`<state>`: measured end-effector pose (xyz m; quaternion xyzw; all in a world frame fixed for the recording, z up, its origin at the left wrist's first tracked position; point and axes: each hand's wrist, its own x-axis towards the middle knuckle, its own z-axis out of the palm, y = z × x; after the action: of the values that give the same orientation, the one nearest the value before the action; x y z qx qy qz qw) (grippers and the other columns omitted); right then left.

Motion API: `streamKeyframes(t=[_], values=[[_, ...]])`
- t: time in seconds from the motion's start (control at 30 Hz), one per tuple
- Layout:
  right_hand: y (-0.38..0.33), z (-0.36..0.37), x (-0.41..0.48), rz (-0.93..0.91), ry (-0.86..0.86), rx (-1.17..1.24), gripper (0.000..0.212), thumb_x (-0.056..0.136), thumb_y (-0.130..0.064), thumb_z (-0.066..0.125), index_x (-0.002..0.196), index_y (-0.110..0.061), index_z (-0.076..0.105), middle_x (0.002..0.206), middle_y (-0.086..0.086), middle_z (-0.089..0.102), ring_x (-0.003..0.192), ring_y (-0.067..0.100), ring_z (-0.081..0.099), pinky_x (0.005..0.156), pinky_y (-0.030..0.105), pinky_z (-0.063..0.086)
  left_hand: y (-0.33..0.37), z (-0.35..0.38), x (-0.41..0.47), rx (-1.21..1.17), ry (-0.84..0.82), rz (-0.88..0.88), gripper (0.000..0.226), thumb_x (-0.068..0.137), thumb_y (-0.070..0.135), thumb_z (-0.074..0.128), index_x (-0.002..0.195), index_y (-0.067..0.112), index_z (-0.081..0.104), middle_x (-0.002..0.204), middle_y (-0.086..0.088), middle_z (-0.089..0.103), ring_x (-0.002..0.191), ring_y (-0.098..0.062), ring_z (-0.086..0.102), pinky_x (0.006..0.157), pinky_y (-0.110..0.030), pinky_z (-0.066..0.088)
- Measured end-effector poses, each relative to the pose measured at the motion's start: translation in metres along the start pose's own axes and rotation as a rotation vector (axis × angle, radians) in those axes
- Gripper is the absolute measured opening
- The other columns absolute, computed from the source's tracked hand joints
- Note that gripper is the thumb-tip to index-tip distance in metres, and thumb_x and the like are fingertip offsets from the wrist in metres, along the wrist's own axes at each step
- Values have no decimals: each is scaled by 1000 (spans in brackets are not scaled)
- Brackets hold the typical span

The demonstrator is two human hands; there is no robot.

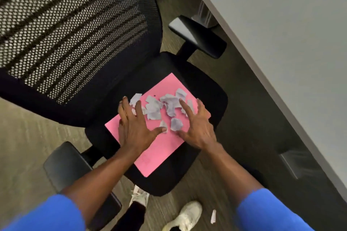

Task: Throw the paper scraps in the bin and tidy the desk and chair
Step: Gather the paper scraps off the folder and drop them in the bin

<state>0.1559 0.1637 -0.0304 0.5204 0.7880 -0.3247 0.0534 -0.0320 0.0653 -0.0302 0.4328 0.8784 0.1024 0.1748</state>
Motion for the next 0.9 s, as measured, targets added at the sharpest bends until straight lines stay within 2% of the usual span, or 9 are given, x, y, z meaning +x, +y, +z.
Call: streamKeyframes(t=[0.13,0.27,0.4,0.67,0.7,0.77,0.83,0.87,0.9], values=[[-17,7,27,15,-88,-162,116,81,-57,83,159,-58,-4,173,7,-23,163,39,-7,120,57,36,-19,10,10,58,-136,-8,152,54,98,68,169,28,-3,175,-20,-17,163,-44,-6,121,-59,37],[-26,14,42,-22,-71,-288,110,85,-49,83,161,-55,4,175,13,-10,161,43,6,112,53,49,-21,31,13,35,-133,35,146,58,96,69,168,37,-7,175,-21,-14,163,-45,5,120,-58,38],[-23,23,49,-78,-18,-372,97,88,-42,82,162,-49,19,166,15,16,149,37,29,88,40,58,-16,46,12,72,-92,114,119,77,82,69,169,35,9,175,-23,-9,156,-41,20,114,-49,42],[-14,41,47,-161,85,-267,45,93,-37,76,135,-33,60,140,12,45,123,32,50,82,42,59,-15,65,9,-97,18,188,41,101,37,70,139,23,66,165,-17,30,140,-34,42,110,-49,53],[-15,42,46,-170,92,-242,39,94,-34,76,131,-29,64,137,11,48,120,32,52,81,41,57,-16,65,9,-140,27,200,36,102,35,70,135,21,70,163,-14,33,139,-30,44,111,-44,53],[-16,45,43,-178,115,-186,29,96,-29,75,125,-24,70,131,12,53,115,31,54,80,39,55,-17,66,9,-215,32,195,33,103,30,69,133,17,73,160,-8,38,137,-15,43,110,-20,47],[-14,50,40,-179,159,-129,21,97,-24,74,117,-20,75,123,12,58,109,31,57,78,39,55,-18,66,9,-286,36,149,34,103,23,69,134,10,71,155,-4,42,129,1,41,100,2,37],[-13,53,39,-175,183,-101,18,97,-21,74,115,-18,76,118,11,60,105,31,59,76,39,56,-19,67,10,-294,45,154,32,102,19,69,132,6,72,152,-4,44,128,0,45,100,1,40],[-11,56,37,-168,206,-69,16,97,-19,73,112,-17,78,113,10,62,101,30,60,75,40,57,-19,69,9,-285,60,176,27,102,16,69,126,4,75,147,-6,47,128,-7,52,103,-8,47]])
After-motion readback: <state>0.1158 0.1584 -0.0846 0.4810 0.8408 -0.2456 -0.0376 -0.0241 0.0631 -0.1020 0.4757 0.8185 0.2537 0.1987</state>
